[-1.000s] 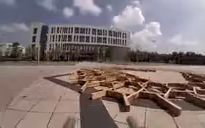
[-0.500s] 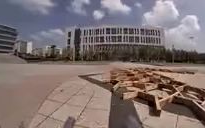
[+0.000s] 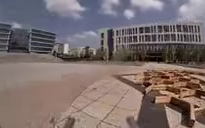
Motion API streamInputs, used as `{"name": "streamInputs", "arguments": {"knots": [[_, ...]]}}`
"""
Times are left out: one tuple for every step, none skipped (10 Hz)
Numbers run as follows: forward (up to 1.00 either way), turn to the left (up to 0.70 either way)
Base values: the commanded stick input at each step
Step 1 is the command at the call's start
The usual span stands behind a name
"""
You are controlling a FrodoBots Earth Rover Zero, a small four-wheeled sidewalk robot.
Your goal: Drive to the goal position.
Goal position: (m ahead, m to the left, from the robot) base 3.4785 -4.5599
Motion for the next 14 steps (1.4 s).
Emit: {"name": "streamInputs", "arguments": {"knots": [[0.70,0.33],[0.70,0.06],[0.70,0.04],[0.70,0.04],[0.70,0.04],[0.70,0.04],[0.70,0.04],[0.70,0.04],[0.70,0.04],[0.70,0.04],[0.70,0.04],[0.70,0.04],[0.70,-0.31],[0.70,-0.31]]}}
